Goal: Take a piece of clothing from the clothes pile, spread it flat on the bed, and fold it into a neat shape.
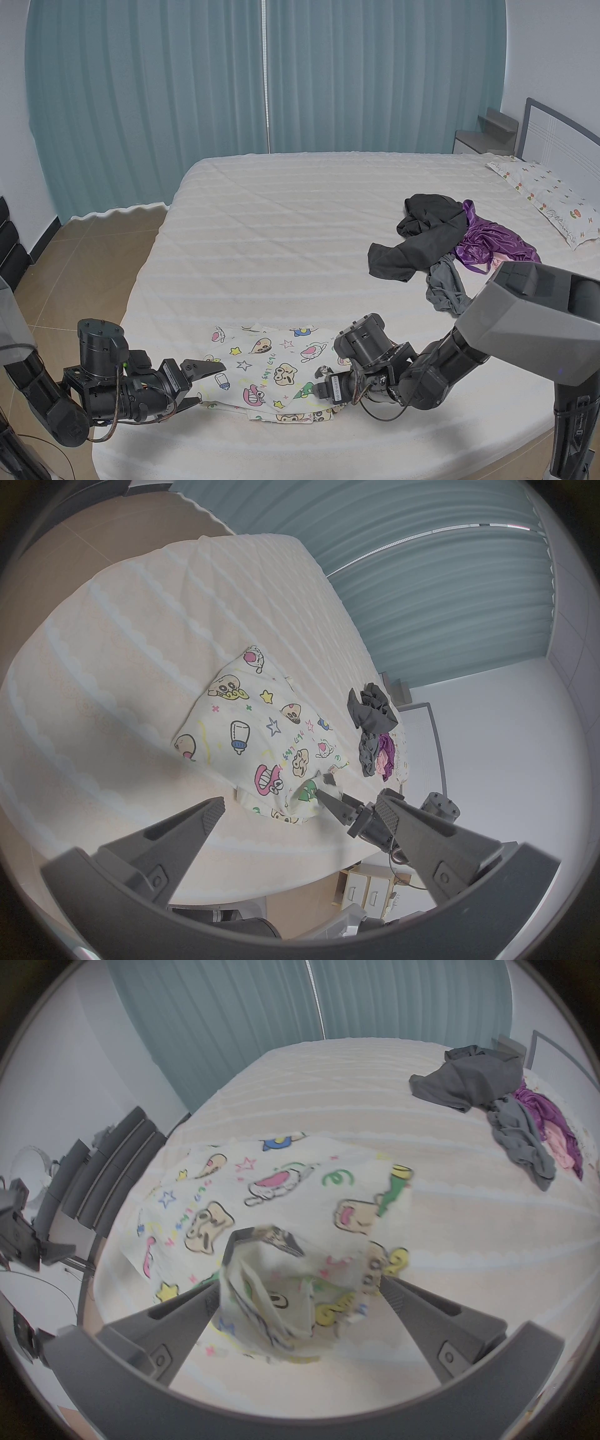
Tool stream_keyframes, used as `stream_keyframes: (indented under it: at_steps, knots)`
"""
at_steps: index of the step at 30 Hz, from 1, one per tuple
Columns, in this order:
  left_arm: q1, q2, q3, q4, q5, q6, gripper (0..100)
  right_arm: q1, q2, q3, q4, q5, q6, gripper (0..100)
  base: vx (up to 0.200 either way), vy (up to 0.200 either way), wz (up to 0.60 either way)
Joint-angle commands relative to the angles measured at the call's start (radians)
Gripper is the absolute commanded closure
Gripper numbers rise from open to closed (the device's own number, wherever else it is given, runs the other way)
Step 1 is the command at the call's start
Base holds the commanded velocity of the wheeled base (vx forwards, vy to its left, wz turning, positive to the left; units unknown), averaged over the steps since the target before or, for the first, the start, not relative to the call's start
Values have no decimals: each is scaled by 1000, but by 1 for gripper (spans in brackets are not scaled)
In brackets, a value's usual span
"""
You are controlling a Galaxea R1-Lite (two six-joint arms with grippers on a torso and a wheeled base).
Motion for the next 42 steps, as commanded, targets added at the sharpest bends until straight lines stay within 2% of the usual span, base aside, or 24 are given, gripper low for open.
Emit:
stream_keyframes:
  at_steps: [1, 7, 14, 20, 22, 26, 37, 38, 42]
  knots:
    - [0, 5, 7, -5, 1, 1, 0, 2, -108, 99, 23, -36, -12, 0, 0, 0, 0]
    - [1, 5, 7, -5, 1, 1, 0, 3, -142, 122, 118, -41, -5, 0, 0, 0, 0]
    - [1, 6, 13, -5, -1, 1, 0, -35, -174, 72, 75, -13, 44, 0, 0, 0, 0]
    - [3, 6, 13, -5, -3, 0, 0, -97, -80, -14, -88, 140, 204, 0, 0, 0, 0]
    - [6, 6, 13, -7, -3, 0, 0, -98, -19, -53, -128, 143, 238, 0, 0, 0, 0]
    - [9, 14, 13, -7, -3, -2, 0, -109, 88, -120, -141, 139, 241, 0, 0, 0, 0]
    - [17, 48, 10, -28, -3, 0, 0, -146, 171, -218, -198, 136, 248, 0, 0, 0, 0]
    - [18, 54, 11, -39, -3, 0, 0, -143, 174, -223, -198, 136, 248, 100, 0, 0, 0]
    - [24, 62, 17, -64, 1, 0, 0, -138, 182, -229, -200, 136, 248, 100, 0, 0, 0]
